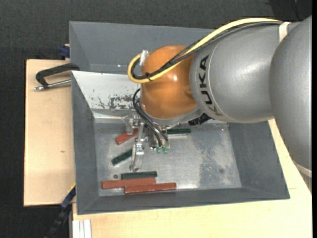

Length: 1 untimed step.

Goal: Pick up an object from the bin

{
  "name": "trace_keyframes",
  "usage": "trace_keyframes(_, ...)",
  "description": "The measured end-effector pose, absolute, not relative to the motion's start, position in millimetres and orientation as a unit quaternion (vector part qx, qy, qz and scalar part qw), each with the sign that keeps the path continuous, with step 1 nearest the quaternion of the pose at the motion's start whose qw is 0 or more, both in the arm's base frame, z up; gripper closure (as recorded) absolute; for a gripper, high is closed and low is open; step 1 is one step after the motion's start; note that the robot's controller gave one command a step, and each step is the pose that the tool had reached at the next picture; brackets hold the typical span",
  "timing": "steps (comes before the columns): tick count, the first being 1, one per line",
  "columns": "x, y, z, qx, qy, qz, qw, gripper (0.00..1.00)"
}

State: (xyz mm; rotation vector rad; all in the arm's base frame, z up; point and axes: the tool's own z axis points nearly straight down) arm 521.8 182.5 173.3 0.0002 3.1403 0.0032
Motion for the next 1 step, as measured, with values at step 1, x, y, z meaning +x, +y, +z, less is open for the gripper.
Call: trace_keyframes(1,503.3,154.3,134.5,0.007,1.000,0.002,0.002,0.00)
